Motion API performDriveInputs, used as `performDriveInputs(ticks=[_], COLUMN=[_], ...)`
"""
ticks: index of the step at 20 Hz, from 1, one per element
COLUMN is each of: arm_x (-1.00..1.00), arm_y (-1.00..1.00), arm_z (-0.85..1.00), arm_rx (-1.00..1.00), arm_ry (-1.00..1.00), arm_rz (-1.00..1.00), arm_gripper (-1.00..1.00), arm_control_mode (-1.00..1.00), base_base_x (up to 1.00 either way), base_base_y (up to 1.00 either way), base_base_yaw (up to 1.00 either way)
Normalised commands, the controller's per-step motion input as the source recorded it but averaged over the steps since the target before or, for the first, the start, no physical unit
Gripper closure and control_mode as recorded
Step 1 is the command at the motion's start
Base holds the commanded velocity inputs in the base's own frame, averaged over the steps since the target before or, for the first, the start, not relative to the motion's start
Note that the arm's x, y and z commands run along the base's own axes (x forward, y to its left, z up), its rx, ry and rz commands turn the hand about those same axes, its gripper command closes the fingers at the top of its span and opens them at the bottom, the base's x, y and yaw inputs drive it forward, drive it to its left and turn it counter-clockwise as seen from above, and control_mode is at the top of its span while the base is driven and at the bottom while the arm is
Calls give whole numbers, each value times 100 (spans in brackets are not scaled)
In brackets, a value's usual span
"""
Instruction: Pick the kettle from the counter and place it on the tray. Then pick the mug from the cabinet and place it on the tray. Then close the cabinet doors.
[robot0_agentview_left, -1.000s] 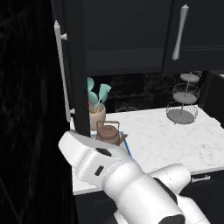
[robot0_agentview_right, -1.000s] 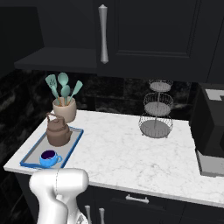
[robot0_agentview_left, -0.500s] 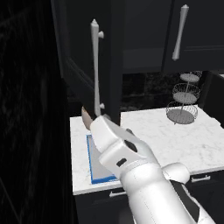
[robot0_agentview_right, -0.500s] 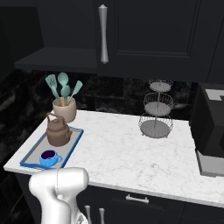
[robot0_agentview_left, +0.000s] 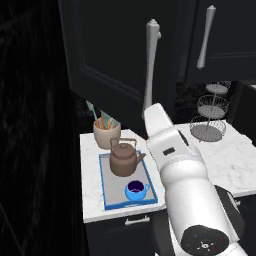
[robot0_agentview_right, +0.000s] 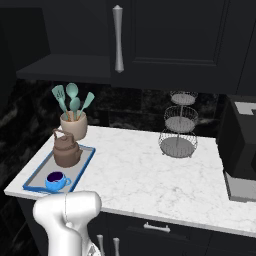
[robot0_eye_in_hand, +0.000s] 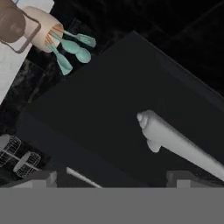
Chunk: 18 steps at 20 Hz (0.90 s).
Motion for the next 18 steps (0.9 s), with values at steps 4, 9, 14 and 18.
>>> performDriveInputs(ticks=[4,9,14,18], arm_x=[50,54,62,64], arm_y=[-81,-77,-63,-48], arm_z=[0,0,0,0], arm_rx=[19,19,19,17], arm_ry=[-9,-11,-11,-12], arm_rz=[-10,-8,-3,0], arm_gripper=[-100,-100,-100,-100], arm_control_mode=[-100,-100,-100,-100], base_base_x=[0,0,0,0], base_base_y=[0,0,0,0], base_base_yaw=[0,0,0,0])
